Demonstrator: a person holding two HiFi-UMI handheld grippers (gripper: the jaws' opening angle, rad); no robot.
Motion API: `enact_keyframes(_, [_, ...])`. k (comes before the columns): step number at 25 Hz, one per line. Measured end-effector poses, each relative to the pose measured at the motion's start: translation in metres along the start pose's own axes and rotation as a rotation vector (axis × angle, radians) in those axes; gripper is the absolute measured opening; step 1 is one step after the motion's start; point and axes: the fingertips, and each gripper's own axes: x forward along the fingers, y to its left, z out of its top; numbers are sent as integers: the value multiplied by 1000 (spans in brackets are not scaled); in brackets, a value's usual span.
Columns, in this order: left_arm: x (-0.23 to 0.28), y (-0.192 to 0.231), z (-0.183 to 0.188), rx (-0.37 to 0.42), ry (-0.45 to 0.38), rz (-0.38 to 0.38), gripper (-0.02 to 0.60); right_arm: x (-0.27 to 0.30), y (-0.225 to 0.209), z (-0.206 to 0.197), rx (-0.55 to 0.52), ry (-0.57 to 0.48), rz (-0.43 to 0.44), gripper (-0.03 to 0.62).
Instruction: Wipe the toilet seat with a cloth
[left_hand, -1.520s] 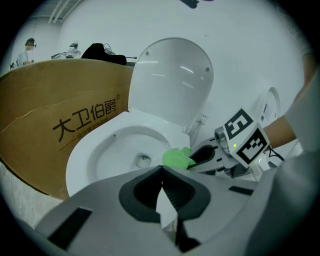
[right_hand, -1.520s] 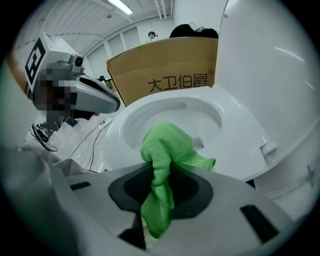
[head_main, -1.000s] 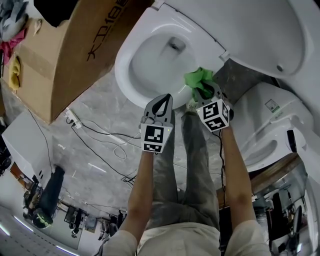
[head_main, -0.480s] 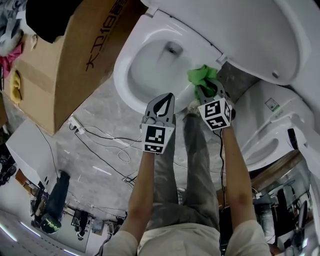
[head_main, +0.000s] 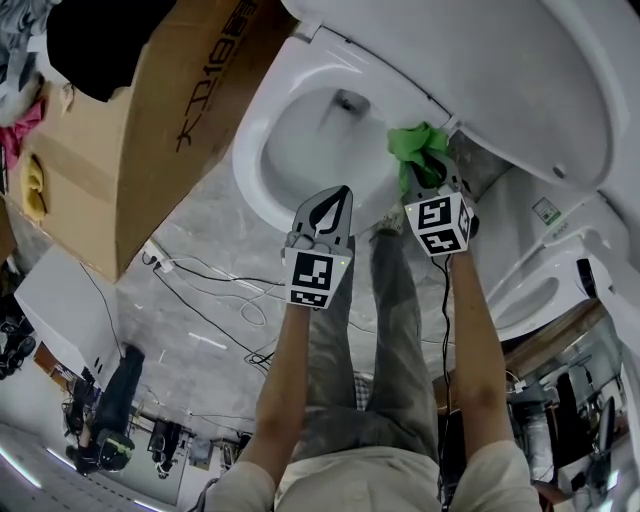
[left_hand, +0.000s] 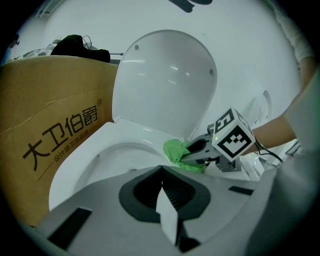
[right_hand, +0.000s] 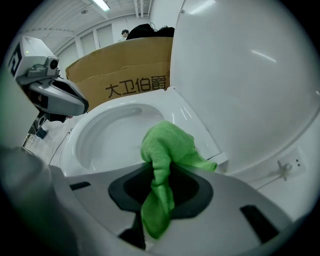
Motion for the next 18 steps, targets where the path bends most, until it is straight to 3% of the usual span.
enact_keyframes(18, [21,7,47,-9,-64,-87,12,16,-30,45,-21,4,-74,97])
